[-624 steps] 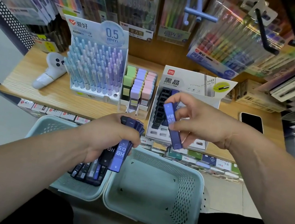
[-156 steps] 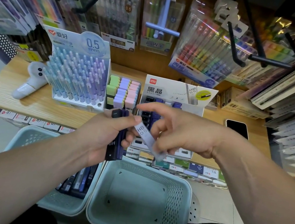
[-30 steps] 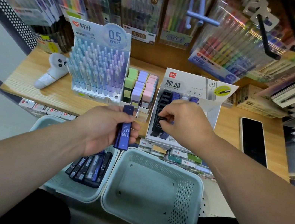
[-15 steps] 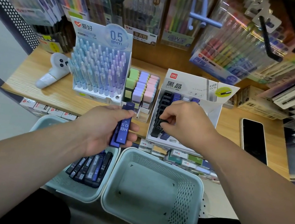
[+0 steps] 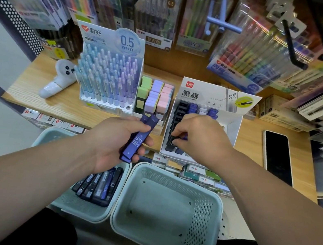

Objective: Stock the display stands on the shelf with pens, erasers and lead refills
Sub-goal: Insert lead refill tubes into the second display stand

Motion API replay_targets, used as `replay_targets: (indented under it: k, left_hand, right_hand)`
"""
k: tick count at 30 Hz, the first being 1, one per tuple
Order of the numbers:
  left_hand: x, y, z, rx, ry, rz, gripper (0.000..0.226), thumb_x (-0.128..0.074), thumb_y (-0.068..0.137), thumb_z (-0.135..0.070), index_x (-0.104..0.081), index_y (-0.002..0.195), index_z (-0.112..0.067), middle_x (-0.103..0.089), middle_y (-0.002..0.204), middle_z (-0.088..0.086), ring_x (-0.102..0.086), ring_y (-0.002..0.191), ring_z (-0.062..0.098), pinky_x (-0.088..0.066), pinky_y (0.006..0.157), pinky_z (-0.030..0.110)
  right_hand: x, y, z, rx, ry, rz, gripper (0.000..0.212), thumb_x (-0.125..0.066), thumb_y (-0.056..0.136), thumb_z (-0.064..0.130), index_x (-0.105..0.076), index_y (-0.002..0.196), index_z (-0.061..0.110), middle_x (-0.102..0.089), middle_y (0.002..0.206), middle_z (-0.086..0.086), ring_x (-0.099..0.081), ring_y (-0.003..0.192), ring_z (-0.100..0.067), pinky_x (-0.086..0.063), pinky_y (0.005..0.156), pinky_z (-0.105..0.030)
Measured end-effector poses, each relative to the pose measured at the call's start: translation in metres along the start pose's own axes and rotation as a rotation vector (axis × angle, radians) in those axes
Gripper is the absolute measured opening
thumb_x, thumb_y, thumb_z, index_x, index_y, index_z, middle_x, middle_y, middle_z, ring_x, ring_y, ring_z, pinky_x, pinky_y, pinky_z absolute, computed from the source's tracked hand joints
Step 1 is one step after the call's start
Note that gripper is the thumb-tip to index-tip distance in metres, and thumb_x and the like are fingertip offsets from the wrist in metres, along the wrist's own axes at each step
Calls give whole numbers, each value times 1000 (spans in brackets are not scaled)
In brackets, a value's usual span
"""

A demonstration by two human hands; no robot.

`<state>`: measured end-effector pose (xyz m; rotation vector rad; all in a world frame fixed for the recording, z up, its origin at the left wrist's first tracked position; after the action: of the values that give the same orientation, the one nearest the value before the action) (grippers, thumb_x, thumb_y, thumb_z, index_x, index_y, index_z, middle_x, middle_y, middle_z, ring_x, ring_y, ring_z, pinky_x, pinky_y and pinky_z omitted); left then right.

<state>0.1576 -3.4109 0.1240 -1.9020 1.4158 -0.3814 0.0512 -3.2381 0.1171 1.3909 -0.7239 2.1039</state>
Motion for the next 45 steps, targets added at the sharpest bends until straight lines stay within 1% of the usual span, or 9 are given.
replay_targets:
  k: [6, 12, 15, 18, 21, 28, 32, 39, 45]
  left_hand:
    - [-4, -1, -1, -10, -43, 48, 22, -44, 99, -8, -63, 108, -4, -71, 82, 14, -57, 55, 21, -45, 49, 28]
    - [-8, -2, -3, -67, -9, 153, 19, -59, 97, -14, -70, 112, -9, -74, 96, 16, -55, 54, 18, -40, 44, 22]
    - [-10, -1, -3, -87, -8, 151, 23, -65, 92, -18, -68, 113, -9, -73, 92, 17, -49, 48, 14, -36, 41, 20]
    - [-13, 2, -4, -88, -58, 95, 26, -71, 85, -17, -67, 109, -7, -72, 88, 18, -47, 48, 14, -35, 41, 21]
    - [-16, 5, -5, -108, -97, 40, 10, -70, 87, -7, -68, 97, -8, -70, 79, 13, -48, 48, 15, -36, 42, 22]
    - [-26, 11, -1, -120, 16, 82, 9, -72, 86, -14, -68, 89, -7, -63, 69, 6, -42, 48, 14, -31, 44, 24]
    - [-32, 17, -4, -38, -70, 34, 30, -56, 99, -29, -71, 98, -2, -69, 78, 13, -49, 50, 16, -38, 47, 25]
    - [-30, 29, -5, -17, -62, -55, 38, -41, 106, -36, -70, 109, -12, -70, 79, 11, -52, 49, 17, -44, 46, 25]
    - [-31, 33, -2, -15, -34, -72, 35, -41, 106, -35, -67, 112, -12, -65, 69, 10, -43, 45, 19, -33, 43, 23]
  right_hand:
    - [-4, -1, -1, 9, -25, 20, 19, -77, 83, 33, -73, 99, 25, -63, 90, 7, -62, 84, -18, -52, 72, -34]
    - [28, 2, 7, -111, 841, -12, 25, -77, 87, 26, -72, 110, 17, -72, 93, -17, -63, 69, -17, -55, 71, -34]
    - [30, -1, 9, -61, 826, 69, 20, -83, 80, 11, -76, 99, 10, -74, 92, -18, -66, 73, -39, -58, 73, -48]
    - [32, -2, -2, -135, 886, 56, 12, -82, 79, 4, -72, 86, 5, -72, 72, -8, -63, 60, -22, -55, 58, -32]
    - [39, -7, -17, -158, 857, 118, 15, -83, 78, 3, -71, 84, 9, -71, 75, -13, -64, 67, -19, -53, 68, -35]
    - [34, -21, -1, -40, 727, 406, 91, -83, 78, 1, -38, 148, 40, -67, 86, -4, -73, 70, -34, -61, 64, -41]
    - [44, -25, -23, -131, 741, 248, 71, -81, 80, -2, -49, 134, 33, -63, 84, -3, -69, 60, -29, -58, 57, -35]
    - [38, -28, -90, -382, 547, -276, 23, -69, 93, 11, -56, 94, 30, -68, 82, -8, -70, 78, -31, -59, 77, -51]
    - [26, -24, -92, -314, 349, -356, 21, -70, 90, 7, -56, 89, 22, -61, 76, 10, -63, 71, -17, -47, 64, -27]
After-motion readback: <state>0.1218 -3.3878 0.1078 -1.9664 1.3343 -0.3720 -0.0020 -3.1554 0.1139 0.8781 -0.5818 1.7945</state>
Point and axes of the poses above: each hand's wrist, its own y-axis towards the middle knuckle, its own x-axis out of the back of the hand, z = x × y, the point moved 1 cm from there along y, towards the middle knuckle
